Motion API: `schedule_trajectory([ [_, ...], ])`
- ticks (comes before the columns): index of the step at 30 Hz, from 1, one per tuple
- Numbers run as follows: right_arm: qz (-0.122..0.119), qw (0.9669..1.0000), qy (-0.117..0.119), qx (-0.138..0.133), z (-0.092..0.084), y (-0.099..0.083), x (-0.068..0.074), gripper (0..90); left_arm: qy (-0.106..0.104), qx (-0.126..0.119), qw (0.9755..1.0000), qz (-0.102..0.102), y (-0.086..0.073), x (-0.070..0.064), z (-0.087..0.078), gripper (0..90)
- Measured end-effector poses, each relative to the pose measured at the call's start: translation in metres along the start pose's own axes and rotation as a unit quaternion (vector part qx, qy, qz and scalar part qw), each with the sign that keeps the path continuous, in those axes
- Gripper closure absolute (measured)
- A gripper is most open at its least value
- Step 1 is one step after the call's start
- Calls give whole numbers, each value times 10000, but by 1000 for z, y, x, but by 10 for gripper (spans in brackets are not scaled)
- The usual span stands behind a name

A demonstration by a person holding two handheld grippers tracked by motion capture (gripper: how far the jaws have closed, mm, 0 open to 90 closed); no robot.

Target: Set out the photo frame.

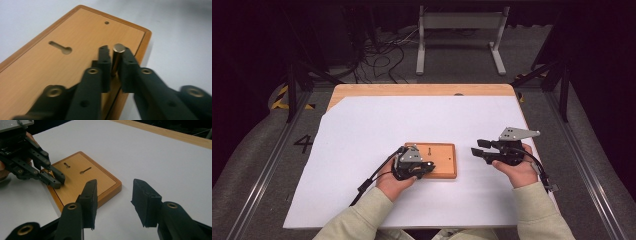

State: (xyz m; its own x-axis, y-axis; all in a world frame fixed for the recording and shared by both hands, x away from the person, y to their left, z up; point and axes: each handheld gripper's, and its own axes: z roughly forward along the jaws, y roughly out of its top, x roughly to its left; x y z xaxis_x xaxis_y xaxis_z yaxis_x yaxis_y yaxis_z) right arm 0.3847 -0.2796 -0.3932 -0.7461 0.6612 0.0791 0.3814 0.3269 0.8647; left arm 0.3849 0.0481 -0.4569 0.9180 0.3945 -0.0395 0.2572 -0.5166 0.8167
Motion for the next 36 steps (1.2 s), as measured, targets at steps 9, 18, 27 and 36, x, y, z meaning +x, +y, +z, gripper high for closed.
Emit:
schedule_trajectory([
  [9,-7,10000,38,14,1,0,1,557,197,107,9992,325,1,-6,-1,840],
  [18,-25,10000,53,27,2,0,2,557,592,86,9942,894,-1,-17,-2,836],
  [27,-109,9999,-19,78,2,0,3,554,989,75,9831,1540,-6,-35,-5,834],
  [36,-169,9997,-14,166,5,-1,5,547,1182,-44,9673,2244,-14,-44,-6,832],
])
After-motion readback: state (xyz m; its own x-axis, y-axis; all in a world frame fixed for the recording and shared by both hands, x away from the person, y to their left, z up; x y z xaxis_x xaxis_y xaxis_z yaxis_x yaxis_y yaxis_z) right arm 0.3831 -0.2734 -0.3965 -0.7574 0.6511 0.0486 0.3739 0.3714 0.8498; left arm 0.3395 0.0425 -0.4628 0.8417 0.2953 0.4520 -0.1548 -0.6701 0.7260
